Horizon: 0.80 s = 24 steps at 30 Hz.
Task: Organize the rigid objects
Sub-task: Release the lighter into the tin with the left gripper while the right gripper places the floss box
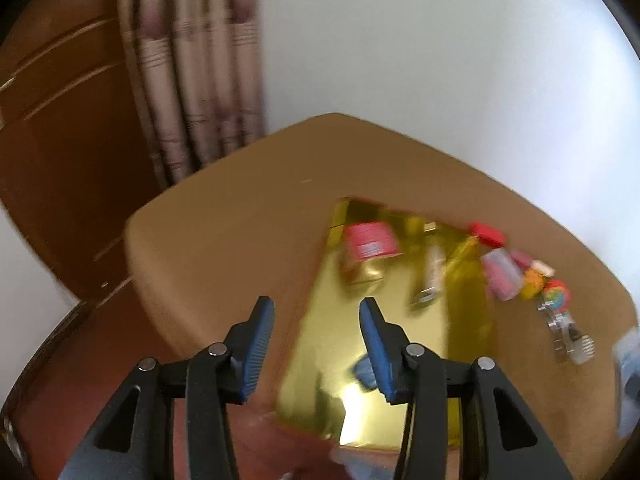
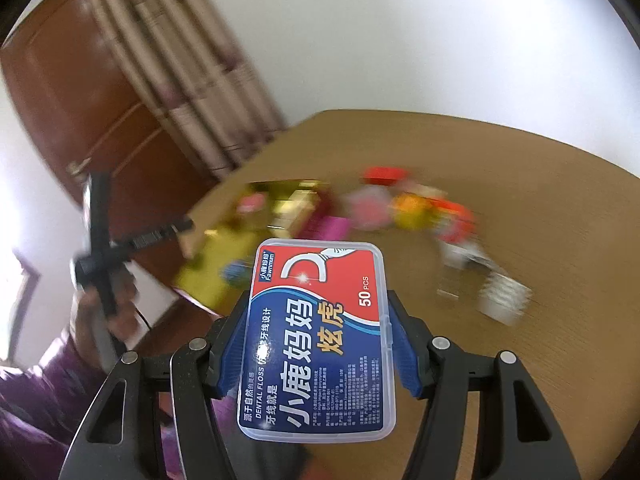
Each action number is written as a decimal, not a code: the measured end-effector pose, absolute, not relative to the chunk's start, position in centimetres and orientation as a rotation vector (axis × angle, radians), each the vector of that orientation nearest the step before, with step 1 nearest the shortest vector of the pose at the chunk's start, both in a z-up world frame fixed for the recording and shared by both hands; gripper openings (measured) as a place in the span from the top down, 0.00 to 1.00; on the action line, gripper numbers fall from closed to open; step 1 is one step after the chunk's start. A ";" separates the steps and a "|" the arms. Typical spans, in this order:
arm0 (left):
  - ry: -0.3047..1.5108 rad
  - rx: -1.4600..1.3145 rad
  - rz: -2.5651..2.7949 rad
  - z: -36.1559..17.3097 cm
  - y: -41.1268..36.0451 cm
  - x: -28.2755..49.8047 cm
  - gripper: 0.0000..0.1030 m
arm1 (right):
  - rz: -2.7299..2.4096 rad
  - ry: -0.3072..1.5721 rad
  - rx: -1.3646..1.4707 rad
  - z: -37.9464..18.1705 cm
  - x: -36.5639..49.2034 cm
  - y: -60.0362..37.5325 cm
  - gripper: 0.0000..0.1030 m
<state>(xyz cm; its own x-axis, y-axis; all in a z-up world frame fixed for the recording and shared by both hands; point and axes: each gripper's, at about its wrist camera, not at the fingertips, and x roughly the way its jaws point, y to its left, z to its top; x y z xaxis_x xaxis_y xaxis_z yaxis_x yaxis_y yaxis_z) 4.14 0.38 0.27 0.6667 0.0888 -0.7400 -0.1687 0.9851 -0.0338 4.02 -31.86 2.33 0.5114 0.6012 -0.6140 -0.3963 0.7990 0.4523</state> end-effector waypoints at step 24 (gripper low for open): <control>0.844 -0.135 0.112 -1.8 4.5 2.2 0.56 | 0.648 1.188 -0.093 -4.5 19.8 -7.0 0.43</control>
<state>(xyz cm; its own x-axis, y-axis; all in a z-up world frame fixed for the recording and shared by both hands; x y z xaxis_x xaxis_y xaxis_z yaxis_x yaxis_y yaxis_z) 2.21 4.52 -1.83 0.6592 0.0452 -0.7506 -0.1522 0.9856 -0.0743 19.77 -6.95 -4.54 0.2163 0.4195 -0.8816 -0.5144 0.8164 0.2623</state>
